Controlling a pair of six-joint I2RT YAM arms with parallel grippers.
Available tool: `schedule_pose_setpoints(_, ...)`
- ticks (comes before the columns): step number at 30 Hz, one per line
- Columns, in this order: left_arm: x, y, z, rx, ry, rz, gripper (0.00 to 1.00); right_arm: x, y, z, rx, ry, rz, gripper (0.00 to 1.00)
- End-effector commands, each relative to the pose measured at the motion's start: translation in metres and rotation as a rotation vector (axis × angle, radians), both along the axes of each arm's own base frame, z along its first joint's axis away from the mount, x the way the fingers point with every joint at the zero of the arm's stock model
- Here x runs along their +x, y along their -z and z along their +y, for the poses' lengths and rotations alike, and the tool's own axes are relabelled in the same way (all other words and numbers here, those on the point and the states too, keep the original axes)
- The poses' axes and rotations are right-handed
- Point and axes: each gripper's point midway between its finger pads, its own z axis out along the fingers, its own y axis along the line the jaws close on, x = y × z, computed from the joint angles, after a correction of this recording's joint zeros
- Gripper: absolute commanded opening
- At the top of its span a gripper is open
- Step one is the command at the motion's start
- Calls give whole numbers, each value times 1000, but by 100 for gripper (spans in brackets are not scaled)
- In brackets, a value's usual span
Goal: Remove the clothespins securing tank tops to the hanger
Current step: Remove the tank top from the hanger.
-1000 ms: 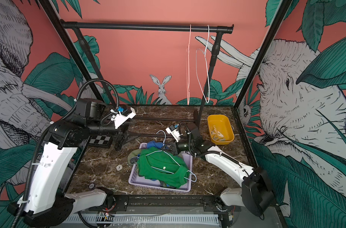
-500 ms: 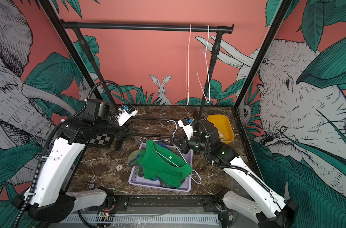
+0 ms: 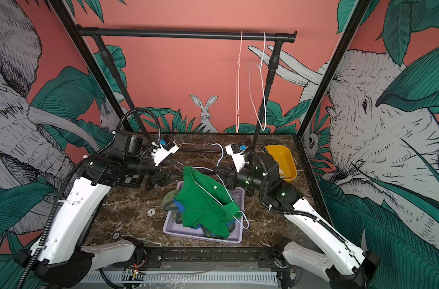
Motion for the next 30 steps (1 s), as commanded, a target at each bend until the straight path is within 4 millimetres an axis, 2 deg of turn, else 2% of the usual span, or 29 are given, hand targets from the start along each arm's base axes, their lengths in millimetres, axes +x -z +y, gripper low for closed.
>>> schedule_pose_setpoints(1,-6,-2,-6,-37,33,14,80,-5,-44,3,89,-9,-119,0)
schedule_pose_setpoints(6,0,8,-1,-6,-2,1,79,-9,-53,6,108,-28,-142,0)
schedule_pose_setpoints(13,-2,10,-2,-14,4,6,78,-14,-54,6,113,-40,-150,0)
schedule_pose_setpoints(19,-3,7,-5,-33,12,15,66,-21,-53,6,117,-60,-148,0)
schedule_pose_setpoints(21,-9,4,-10,-67,48,39,57,-22,-54,6,124,-64,-148,0)
schedule_pose_setpoints(26,-10,4,-13,-80,58,53,25,-28,-58,5,136,-78,-156,0)
schedule_pose_setpoints(30,-10,4,-12,-83,50,54,0,-27,-48,4,102,-76,-149,0)
